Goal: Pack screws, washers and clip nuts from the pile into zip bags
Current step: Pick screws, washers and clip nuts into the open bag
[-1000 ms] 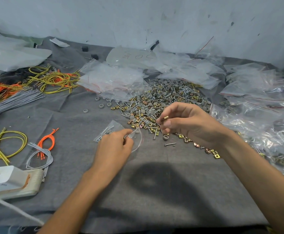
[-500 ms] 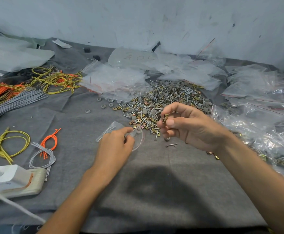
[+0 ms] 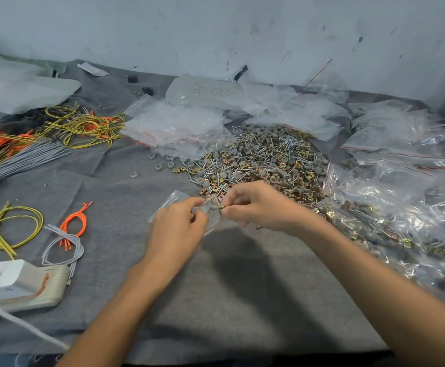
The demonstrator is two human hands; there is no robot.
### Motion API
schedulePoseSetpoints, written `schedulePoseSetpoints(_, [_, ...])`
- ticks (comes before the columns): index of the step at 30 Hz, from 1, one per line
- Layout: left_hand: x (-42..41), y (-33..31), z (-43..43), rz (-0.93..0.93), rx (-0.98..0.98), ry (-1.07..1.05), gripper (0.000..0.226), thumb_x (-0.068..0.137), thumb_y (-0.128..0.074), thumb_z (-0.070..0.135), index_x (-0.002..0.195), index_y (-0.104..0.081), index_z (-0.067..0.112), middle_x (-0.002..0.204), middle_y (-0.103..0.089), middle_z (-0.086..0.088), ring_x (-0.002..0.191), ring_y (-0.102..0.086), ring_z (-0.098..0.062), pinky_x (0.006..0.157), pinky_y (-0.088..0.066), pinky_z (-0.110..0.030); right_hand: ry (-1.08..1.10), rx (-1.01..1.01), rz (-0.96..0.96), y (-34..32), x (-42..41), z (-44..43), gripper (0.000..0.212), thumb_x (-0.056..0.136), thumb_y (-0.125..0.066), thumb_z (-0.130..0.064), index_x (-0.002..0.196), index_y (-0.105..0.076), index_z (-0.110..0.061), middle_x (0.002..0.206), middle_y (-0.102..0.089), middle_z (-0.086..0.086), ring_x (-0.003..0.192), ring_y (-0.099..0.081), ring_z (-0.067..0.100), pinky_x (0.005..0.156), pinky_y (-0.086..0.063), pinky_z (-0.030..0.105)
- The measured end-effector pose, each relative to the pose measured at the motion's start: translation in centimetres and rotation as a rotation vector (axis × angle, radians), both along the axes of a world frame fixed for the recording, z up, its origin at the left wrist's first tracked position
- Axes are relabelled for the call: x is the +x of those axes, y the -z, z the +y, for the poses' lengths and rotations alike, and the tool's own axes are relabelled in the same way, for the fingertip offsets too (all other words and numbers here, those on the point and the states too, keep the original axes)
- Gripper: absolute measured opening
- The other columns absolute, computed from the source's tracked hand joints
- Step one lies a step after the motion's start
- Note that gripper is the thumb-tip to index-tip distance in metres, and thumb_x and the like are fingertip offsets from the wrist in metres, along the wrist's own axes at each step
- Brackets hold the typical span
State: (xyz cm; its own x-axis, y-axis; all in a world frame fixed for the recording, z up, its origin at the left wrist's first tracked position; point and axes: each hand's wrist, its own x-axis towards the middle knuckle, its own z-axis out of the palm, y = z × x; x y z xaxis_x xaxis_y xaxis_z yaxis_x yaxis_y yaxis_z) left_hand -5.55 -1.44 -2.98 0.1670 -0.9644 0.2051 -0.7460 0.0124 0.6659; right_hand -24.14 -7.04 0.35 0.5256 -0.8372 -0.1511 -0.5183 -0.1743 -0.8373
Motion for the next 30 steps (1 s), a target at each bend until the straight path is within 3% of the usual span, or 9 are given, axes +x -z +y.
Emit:
schedulePoseSetpoints(4, [-0.1,0.1,0.0,-0.015,-0.008,0.016,0.035,0.09,-0.056,0.016,0.12,-0.073,0.021,0.085,-0.073,-0.011,0.088,-0.065,-0.03,0.076,-0.041,-0.034,-0.036,-0.309,0.327,1.1,2.9,-0.4,0.011,0.09,-0.074,-0.033,0.095,-0.074,-0.023,0.074,-0.062,-0.011,0.07,-0.055,0.006,0.066,-0.038,0.025])
schedulePoseSetpoints(7, [0.0,0.2,0.0,-0.028,-0.024,0.024,0.034,0.092,-0.055,0.016,0.12,-0.073,0.022,0.087,-0.073,-0.01,0.089,-0.065,-0.029,0.078,-0.043,-0.035,-0.053,-0.385,0.405,1.0,3.4,-0.3,0.014,0.09,-0.072,-0.041,0.092,-0.073,-0.027,0.08,-0.062,-0.01,0.079,-0.058,0.012,0.068,-0.042,0.029])
schedulePoseSetpoints(11, [0.1,0.5,-0.2,-0.027,-0.038,0.017,0.032,0.091,-0.058,0.017,0.117,-0.074,0.024,0.08,-0.071,-0.009,0.085,-0.065,-0.031,0.073,-0.04,-0.035,-0.093,-0.298,0.201,0.0,2.6,-0.3,0.009,0.091,-0.073,-0.036,0.09,-0.075,-0.027,0.056,-0.058,-0.015,0.051,-0.049,0.0,0.052,-0.038,0.018])
schedulePoseSetpoints(14, [0.0,0.7,-0.3,-0.018,-0.053,0.009,0.032,0.09,-0.059,0.016,0.118,-0.073,0.023,0.081,-0.072,-0.01,0.085,-0.065,-0.03,0.072,-0.038,-0.034,0.123,-0.27,0.019,-1.5,-0.2,-1.9,0.005,0.092,-0.071,-0.034,0.092,-0.074,-0.03,0.073,-0.072,-0.002,0.06,-0.064,0.022,0.053,-0.057,0.032])
schedulePoseSetpoints(16, [0.0,0.8,-0.3,-0.014,-0.068,0.011,0.032,0.091,-0.059,0.017,0.119,-0.073,0.023,0.08,-0.072,-0.008,0.082,-0.064,-0.027,0.068,-0.033,-0.03,0.225,-0.313,0.121,-1.9,-2.4,-3.1,0.004,0.092,-0.07,-0.035,0.089,-0.071,-0.033,0.079,-0.073,-0.006,0.074,-0.07,0.023,0.065,-0.062,0.036])
schedulePoseSetpoints(19, [0.0,0.8,-0.3,-0.009,-0.083,0.009,0.033,0.091,-0.058,0.016,0.119,-0.073,0.022,0.074,-0.07,-0.006,0.068,-0.054,-0.019,0.062,-0.026,-0.025,0.127,-0.301,0.443,-0.9,-4.0,-3.7,0.004,0.092,-0.071,-0.027,0.09,-0.072,-0.03,0.085,-0.071,-0.015,0.081,-0.066,0.004,0.078,-0.059,0.028])
schedulePoseSetpoints(22, [0.1,0.8,-0.3,-0.006,-0.088,0.006,0.032,0.09,-0.058,0.017,0.118,-0.074,0.022,0.068,-0.067,-0.002,0.066,-0.049,-0.015,0.061,-0.025,-0.025,0.034,-0.318,0.659,0.4,-4.3,-3.9,0.006,0.092,-0.069,-0.022,0.094,-0.072,-0.026,0.091,-0.07,-0.011,0.087,-0.066,0.009,0.076,-0.052,0.027])
schedulePoseSetpoints(26, [0.2,0.7,-0.3,-0.001,-0.076,0.014,0.031,0.089,-0.059,0.017,0.115,-0.074,0.023,0.045,-0.044,0.014,0.055,-0.042,-0.009,0.059,-0.023,-0.026,0.065,-0.345,0.749,1.2,-3.9,-3.6,0.008,0.095,-0.067,-0.029,0.094,-0.072,-0.022,0.094,-0.072,-0.002,0.081,-0.064,0.016,0.073,-0.053,0.033])
schedulePoseSetpoints(30, [0.4,0.6,-0.2,0.009,-0.066,0.014,0.03,0.089,-0.058,0.017,0.114,-0.075,0.024,0.044,-0.047,0.019,0.054,-0.042,-0.009,0.06,-0.025,-0.027,0.018,-0.342,0.777,1.3,-3.5,-3.6,0.011,0.094,-0.069,-0.027,0.101,-0.072,-0.02,0.097,-0.073,-0.001,0.091,-0.067,0.019,0.084,-0.057,0.039])
